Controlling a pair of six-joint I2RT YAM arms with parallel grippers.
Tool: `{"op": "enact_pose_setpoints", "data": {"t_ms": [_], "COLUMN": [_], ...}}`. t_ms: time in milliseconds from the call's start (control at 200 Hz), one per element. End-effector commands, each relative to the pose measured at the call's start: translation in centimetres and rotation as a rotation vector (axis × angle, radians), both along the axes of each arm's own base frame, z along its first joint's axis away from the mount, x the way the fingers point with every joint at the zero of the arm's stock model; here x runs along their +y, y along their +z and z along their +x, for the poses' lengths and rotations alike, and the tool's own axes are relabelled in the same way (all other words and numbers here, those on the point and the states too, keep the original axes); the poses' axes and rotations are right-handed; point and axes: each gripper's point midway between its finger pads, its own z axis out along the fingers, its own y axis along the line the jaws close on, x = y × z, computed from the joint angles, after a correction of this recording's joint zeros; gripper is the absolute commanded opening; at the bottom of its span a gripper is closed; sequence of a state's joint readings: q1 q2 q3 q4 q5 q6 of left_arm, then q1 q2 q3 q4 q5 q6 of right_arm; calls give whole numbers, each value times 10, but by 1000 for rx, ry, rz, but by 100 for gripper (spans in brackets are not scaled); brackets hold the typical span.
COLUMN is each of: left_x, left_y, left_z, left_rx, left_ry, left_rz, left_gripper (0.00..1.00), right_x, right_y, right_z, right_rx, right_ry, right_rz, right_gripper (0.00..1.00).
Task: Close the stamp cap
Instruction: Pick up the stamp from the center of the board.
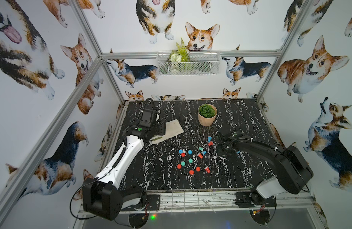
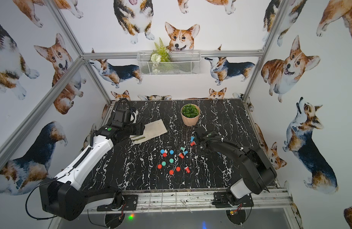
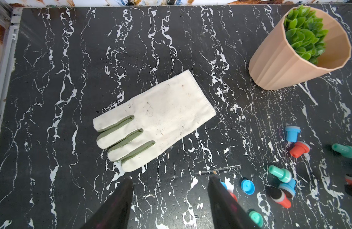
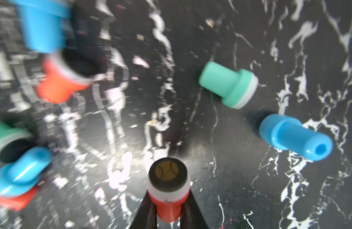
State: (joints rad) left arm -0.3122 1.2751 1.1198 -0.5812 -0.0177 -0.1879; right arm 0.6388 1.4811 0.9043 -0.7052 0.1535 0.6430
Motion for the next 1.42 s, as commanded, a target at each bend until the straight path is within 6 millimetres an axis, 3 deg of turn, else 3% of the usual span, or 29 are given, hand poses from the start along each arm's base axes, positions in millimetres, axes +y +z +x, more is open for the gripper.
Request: {"op": "enact_pose_setpoints", "data": {"t_ms": [0, 190, 330, 511, 666, 736, 771, 931, 1121, 1411], "left_x": [-17, -65, -102, -144, -173, -181, -184, -191, -192, -198], "left_y": [6, 12, 16, 17, 24, 27, 28, 36, 45, 42], "left_z": [1, -15, -35, -71, -107, -119, -124, -146, -153, -161], "left_rx": [-17, 0, 26, 82, 115, 113, 111, 36, 6, 52], "left_ry": [-62, -266, -443, -661, -852, -907, -933, -1036, -1066, -1106], "left_rz": [-66, -197, -300, -385, -456, -475, -482, -476, -504, -519], "left_gripper": [63, 63, 62, 61, 60, 59, 59, 55, 54, 48], "right_x": [26, 72, 105, 125, 140, 147, 147, 156, 161, 166], "right_y": [25, 60, 87, 113, 132, 138, 150, 163, 170, 173], "right_z": [6, 1, -18, -40, -50, -55, -59, -68, -75, -78], "right_rx": [-93, -236, -401, -510, -569, -582, -620, -652, -675, -671], "right_ry": [208, 535, 841, 1057, 1135, 1158, 1167, 1190, 1201, 1212], "right_rz": [65, 203, 275, 354, 434, 471, 495, 565, 612, 629], "right_gripper": [12, 8, 6, 6, 4, 4, 4, 3, 2, 1]}}
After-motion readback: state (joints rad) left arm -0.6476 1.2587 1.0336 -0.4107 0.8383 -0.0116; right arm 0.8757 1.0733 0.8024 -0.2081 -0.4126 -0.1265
